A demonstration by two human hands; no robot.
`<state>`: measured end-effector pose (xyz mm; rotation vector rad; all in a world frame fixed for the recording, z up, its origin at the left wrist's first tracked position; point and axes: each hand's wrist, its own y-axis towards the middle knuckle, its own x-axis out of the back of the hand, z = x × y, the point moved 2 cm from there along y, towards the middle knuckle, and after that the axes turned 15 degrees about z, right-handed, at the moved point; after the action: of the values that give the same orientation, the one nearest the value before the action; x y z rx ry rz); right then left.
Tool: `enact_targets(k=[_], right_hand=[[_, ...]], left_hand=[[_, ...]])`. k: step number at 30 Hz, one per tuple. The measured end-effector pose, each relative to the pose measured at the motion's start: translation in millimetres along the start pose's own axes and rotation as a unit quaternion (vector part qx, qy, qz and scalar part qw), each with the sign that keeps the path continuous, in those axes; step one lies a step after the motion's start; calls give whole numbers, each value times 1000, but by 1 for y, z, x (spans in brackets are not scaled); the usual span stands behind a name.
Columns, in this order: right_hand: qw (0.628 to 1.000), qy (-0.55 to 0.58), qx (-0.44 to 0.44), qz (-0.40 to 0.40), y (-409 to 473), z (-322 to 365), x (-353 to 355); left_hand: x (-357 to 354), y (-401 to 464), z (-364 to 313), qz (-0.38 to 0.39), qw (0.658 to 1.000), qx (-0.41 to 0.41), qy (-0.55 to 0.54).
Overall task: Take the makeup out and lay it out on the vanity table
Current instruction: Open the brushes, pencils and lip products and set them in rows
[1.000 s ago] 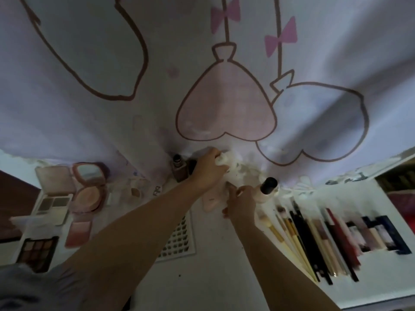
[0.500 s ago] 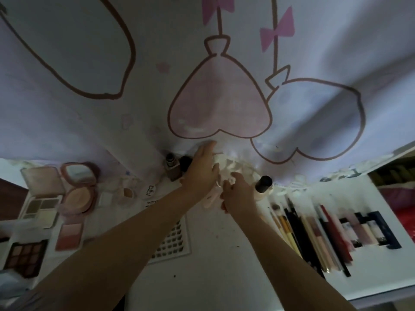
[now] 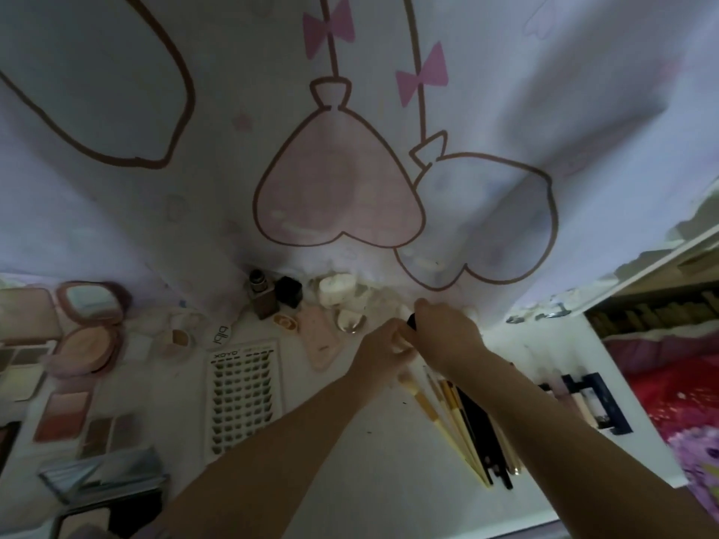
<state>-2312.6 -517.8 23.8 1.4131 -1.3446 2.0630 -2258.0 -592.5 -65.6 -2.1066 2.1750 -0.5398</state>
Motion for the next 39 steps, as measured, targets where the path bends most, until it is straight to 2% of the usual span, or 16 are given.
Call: enact_targets(k=[2,6,10,12,14,18,20,23,25,27,29,31,33,35,37,39], right_hand=[[998,48,27,-2,-5,-1,13],[983,159,88,-37,-37,1,60],[985,122,118,-41,-66,32,105],[974,140,159,-76,-80,48,121],[953,172,224,-109,-98,60,129],[917,153,340,-143,-132,77,125],[916,135,362,-103,-143,80,125],[923,178,339,27,-152,78,124],[940,168,290,67,-154,80,123],[953,149,259,57,-153,82,122],[948,148,278,48,-154,82,119],[924,195,316,92,-157,77,116],[901,260,313,152,-158,72,111],[910,256,275,172,-159,73,105],[931,234,241,143,-157,75,101],[933,228,253,115,-156,74,99]], left_hand=[[7,-10,-8,-1,999,-30,-12],[28,-54,-52,7,988,-102,-116],[56,-99,-106,-41,989,-127,55],[72,-122,-132,-65,987,-130,63],[86,-146,-150,-28,991,-127,24],[94,-191,-165,150,970,-178,-67],[98,-203,-162,138,976,-153,-63],[103,-213,-158,36,993,-95,62],[101,-217,-160,-12,986,-86,140],[98,-220,-160,-42,979,-84,179],[97,-223,-156,-54,977,-80,190],[98,-226,-149,-57,978,-74,188],[96,-228,-141,-63,977,-65,191],[95,-228,-135,-70,975,-65,199],[93,-227,-133,-71,973,-66,207],[91,-226,-132,-68,972,-63,215]])
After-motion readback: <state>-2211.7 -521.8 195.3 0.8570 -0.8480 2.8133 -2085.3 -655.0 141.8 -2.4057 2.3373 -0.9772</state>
